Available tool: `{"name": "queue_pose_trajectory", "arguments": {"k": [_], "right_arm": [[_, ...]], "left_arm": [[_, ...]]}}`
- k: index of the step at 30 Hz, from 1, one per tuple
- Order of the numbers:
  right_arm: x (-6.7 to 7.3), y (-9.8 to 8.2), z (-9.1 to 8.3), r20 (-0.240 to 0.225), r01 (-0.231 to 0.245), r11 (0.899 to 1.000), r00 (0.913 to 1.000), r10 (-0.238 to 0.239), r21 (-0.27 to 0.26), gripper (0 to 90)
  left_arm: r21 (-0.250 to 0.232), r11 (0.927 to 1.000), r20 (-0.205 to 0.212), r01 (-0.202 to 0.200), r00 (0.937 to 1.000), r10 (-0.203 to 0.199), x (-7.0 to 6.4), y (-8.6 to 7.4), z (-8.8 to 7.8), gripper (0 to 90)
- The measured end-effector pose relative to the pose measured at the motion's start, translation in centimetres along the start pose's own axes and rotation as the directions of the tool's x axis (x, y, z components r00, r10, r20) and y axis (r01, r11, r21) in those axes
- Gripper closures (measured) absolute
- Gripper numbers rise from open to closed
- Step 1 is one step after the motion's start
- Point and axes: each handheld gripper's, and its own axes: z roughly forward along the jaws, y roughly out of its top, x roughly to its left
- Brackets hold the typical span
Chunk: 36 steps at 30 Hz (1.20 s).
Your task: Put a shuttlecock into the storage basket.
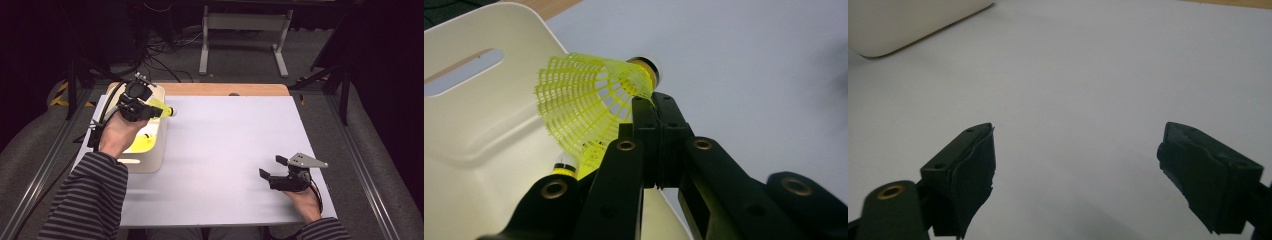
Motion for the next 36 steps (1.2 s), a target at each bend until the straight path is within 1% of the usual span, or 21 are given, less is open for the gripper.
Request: {"name": "queue_pose_trajectory", "arguments": {"k": [3,5,12,15,19,21,22,26,27,31,32,33,36], "right_arm": [[-0.1,0.0,0.0,0.001,-0.001,1.000,1.0000,0.001,-0.003,14.9],[-0.1,0.0,0.0,0.006,-0.001,1.000,1.0000,0.001,0.001,14.7],[-0.1,0.0,0.0,0.005,0.002,1.000,1.0000,-0.002,0.000,14.5],[0.0,0.0,0.0,0.001,0.000,1.000,1.0000,0.000,-0.003,14.1],[-0.1,0.0,0.0,0.002,0.002,1.000,1.0000,-0.002,-0.006,13.9],[-0.1,0.0,0.0,0.002,0.002,1.000,1.0000,-0.002,-0.005,13.9],[-0.1,0.0,0.0,0.001,0.002,1.000,1.0000,-0.002,-0.004,13.9],[0.0,0.0,0.0,-0.002,0.003,1.000,1.0000,-0.003,-0.004,13.8],[0.0,0.0,0.0,-0.002,0.002,1.000,1.0000,-0.003,-0.004,13.8],[0.0,0.1,0.0,-0.002,0.001,1.000,1.0000,-0.001,-0.010,13.5],[0.0,0.1,0.0,-0.003,0.000,1.000,1.0000,0.000,-0.012,13.4],[-0.1,0.1,-0.1,-0.002,-0.001,1.000,1.0000,0.001,-0.013,13.4],[-0.1,0.1,-0.1,-0.002,-0.002,1.000,1.0000,0.002,-0.014,13.4]], "left_arm": [[0.010,1.0000,-0.019,0.002,0.9998,-0.001,0.4,-0.3,-0.1,89.8],[-0.001,0.9999,-0.023,0.015,0.9996,-0.015,0.7,-0.5,-0.4,89.9],[-0.017,0.9993,-0.033,0.034,0.9988,-0.035,1.4,-1.0,-0.9,89.9],[-0.015,0.9992,-0.059,0.036,0.9976,-0.037,1.6,-1.2,-0.9,89.9],[-0.021,0.9985,-0.058,0.051,0.9970,-0.052,2.1,-1.4,-1.1,90.0],[-0.022,0.9981,-0.067,0.058,0.9960,-0.060,2.5,-1.5,-1.2,90.0],[-0.025,0.9973,-0.063,0.069,0.9955,-0.070,2.6,-1.6,-1.3,90.0],[-0.029,0.9958,-0.073,0.087,0.9934,-0.089,3.1,-1.9,-1.5,90.0],[-0.029,0.9955,-0.085,0.091,0.9920,-0.093,3.3,-2.0,-1.4,90.0],[-0.006,0.9932,-0.099,0.116,0.9882,-0.116,3.8,-2.3,-0.7,89.9],[-0.003,0.9932,-0.102,0.117,0.9880,-0.116,4.0,-2.3,-0.5,89.9],[0.003,0.9919,-0.102,0.127,0.9868,-0.126,4.1,-2.4,-0.3,89.9],[0.018,0.9902,-0.101,0.139,0.9855,-0.136,4.6,-2.5,0.4,89.9]]}}
